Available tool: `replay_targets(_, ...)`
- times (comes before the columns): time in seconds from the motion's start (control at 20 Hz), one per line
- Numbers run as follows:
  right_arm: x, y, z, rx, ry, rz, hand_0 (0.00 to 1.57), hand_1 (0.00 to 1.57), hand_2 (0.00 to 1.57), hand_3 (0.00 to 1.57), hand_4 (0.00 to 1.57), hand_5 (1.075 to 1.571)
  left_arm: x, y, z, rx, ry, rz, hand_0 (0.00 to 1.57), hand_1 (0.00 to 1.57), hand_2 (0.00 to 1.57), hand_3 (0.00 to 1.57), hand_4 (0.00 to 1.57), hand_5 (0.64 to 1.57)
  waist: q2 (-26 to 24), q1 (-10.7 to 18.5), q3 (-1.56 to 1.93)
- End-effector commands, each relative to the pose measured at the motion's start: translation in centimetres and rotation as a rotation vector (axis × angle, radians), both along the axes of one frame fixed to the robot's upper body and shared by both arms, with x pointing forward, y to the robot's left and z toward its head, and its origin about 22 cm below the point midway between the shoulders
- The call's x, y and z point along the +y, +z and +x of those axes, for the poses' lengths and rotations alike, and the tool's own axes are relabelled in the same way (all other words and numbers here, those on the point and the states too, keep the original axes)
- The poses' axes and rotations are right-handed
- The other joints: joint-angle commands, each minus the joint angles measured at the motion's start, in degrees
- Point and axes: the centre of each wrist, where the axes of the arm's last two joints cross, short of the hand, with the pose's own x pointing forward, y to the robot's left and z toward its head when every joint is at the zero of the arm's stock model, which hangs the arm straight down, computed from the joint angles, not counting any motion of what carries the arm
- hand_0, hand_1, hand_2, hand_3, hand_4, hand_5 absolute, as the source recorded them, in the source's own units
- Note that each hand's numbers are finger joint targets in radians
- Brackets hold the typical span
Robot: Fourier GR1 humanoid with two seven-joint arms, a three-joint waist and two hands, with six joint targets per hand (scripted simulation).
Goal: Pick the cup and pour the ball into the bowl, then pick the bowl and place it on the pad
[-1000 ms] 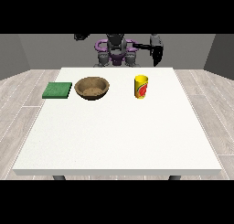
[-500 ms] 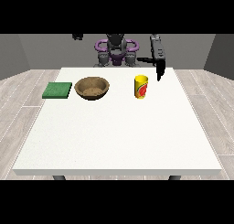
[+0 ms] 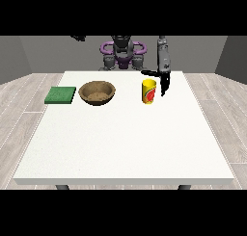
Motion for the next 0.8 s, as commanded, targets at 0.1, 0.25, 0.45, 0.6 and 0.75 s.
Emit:
replay_targets(0.1, -1.5, 1.9, -0.6, -0.053, 0.001, 0.015, 0.0, 0.0, 0.0, 0.0, 0.0, 1.568, -1.0, -1.7, 0.8, -0.04, 0.015, -0.012, 0.0, 0.0, 0.0, 0.0, 0.0, 1.423, 3.6, -1.52, -0.03)
replay_targets(0.25, -3.2, 1.0, -1.5, -0.05, 0.013, -0.031, 0.0, 0.0, 0.0, 0.0, 0.0, 1.567, -0.2, -2.7, 0.3, -0.014, 0.037, -0.003, 0.0, 0.0, 0.0, 0.0, 0.0, 1.431, 2.44, -2.73, -0.01)
replay_targets(0.45, -4.2, 2.9, -2.6, -0.11, 0.038, -0.019, 0.0, 0.0, 0.0, 0.0, 0.0, 1.567, 2.1, -0.8, 1.8, -0.041, 0.086, -0.012, 0.0, 0.0, 0.0, 0.0, 0.0, 1.409, 5.29, -4.88, -0.02)
replay_targets(0.6, -4.5, 3.9, -3.1, -0.129, 0.043, -0.032, 0.0, 0.0, 0.0, 0.0, 0.0, 1.561, 3.3, -2.3, -0.1, -0.107, 0.198, 0.198, 1.32, 1.32, 1.57, 1.57, 0.93, 1.56, 5.52, -6.63, -0.03)
replay_targets(0.75, -4.9, 4.0, -3.9, -0.124, 0.07, -0.02, 0.0, 0.0, 0.0, 0.0, 0.0, 1.56, 4.4, -2.4, -0.4, -0.077, 0.274, 0.274, 1.32, 1.32, 1.57, 1.57, 1.02, 1.487, 6.17, -8.67, -0.02)
